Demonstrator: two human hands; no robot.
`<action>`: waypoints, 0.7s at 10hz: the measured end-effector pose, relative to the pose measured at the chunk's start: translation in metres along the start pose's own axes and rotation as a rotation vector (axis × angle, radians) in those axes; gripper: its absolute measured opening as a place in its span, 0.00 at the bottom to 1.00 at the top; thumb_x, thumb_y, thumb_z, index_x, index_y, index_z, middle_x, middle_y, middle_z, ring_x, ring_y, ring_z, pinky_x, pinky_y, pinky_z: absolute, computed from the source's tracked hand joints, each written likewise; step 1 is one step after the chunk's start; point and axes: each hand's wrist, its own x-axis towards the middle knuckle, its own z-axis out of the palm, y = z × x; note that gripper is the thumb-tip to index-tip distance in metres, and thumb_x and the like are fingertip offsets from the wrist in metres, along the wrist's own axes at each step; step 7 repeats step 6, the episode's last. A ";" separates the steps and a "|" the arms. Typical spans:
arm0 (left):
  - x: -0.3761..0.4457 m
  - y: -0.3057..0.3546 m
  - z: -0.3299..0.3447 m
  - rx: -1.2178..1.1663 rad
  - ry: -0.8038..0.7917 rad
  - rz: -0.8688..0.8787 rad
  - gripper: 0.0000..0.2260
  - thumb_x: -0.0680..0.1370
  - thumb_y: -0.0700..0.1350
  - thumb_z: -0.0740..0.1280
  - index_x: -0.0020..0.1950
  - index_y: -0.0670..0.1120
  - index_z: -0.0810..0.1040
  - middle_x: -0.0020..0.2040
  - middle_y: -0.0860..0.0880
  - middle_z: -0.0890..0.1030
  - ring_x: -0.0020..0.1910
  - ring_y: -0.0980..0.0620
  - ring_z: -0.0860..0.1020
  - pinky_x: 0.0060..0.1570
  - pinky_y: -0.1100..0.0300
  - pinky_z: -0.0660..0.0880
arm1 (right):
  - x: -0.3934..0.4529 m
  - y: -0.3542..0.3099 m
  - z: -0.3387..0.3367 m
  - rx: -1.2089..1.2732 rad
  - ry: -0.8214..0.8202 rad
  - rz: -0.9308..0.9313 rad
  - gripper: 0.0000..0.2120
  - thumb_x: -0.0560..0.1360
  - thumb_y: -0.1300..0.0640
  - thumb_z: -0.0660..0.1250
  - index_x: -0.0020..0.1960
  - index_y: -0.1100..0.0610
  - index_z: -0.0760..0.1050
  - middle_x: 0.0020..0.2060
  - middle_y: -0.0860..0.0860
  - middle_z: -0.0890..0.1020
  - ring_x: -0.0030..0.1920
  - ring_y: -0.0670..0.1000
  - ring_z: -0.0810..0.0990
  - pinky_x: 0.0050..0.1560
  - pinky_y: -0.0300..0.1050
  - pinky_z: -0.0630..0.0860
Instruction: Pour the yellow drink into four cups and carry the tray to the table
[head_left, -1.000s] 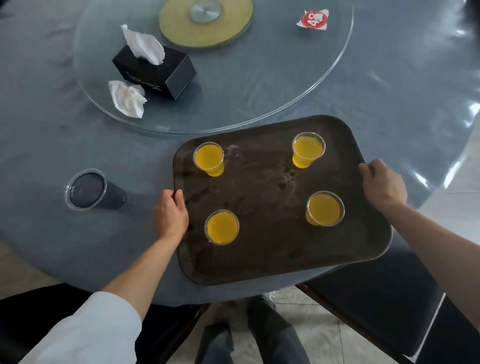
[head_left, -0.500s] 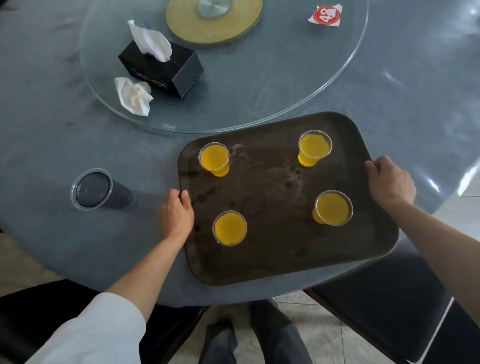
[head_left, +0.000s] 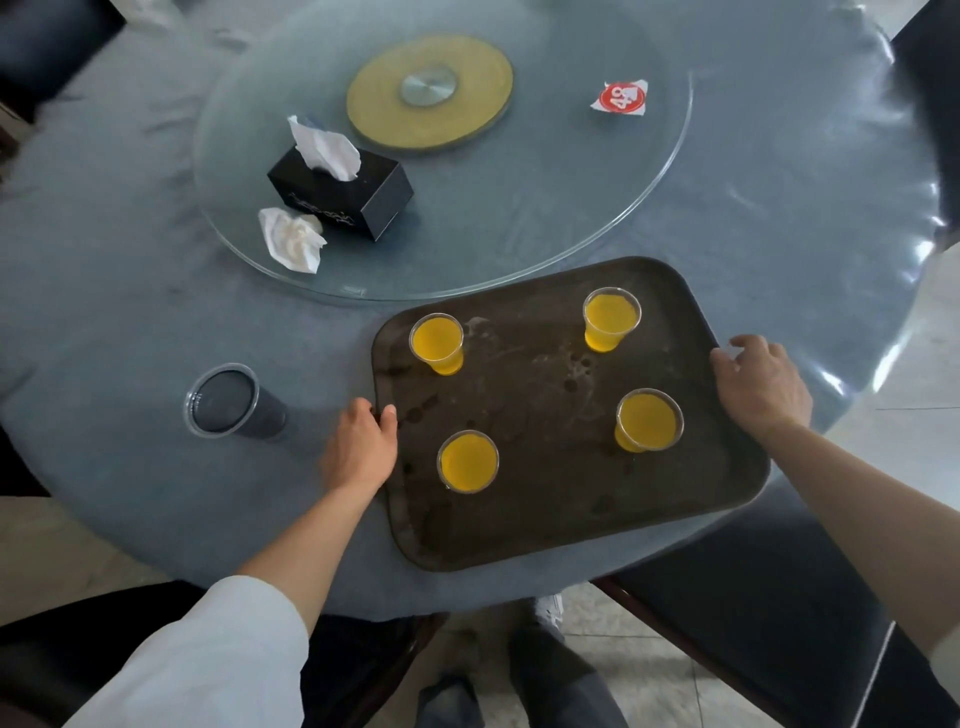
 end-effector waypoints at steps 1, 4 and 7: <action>-0.007 -0.001 -0.009 0.006 0.005 0.047 0.22 0.82 0.58 0.53 0.66 0.44 0.70 0.64 0.41 0.74 0.60 0.39 0.75 0.49 0.45 0.73 | -0.014 0.002 -0.007 0.009 0.006 -0.022 0.25 0.82 0.42 0.57 0.74 0.54 0.69 0.71 0.57 0.74 0.70 0.62 0.72 0.64 0.62 0.73; -0.022 -0.011 -0.050 -0.061 -0.012 0.294 0.22 0.81 0.58 0.55 0.69 0.46 0.69 0.67 0.42 0.72 0.64 0.40 0.72 0.58 0.44 0.73 | -0.091 0.005 -0.039 0.069 0.067 -0.061 0.27 0.82 0.41 0.58 0.78 0.52 0.64 0.76 0.56 0.69 0.76 0.62 0.65 0.70 0.66 0.66; -0.029 -0.018 -0.076 -0.216 0.043 0.457 0.20 0.81 0.56 0.59 0.67 0.45 0.72 0.64 0.43 0.74 0.63 0.42 0.73 0.58 0.47 0.72 | -0.144 0.001 -0.054 0.206 0.179 -0.107 0.26 0.82 0.42 0.60 0.77 0.51 0.66 0.75 0.54 0.70 0.74 0.60 0.69 0.70 0.64 0.69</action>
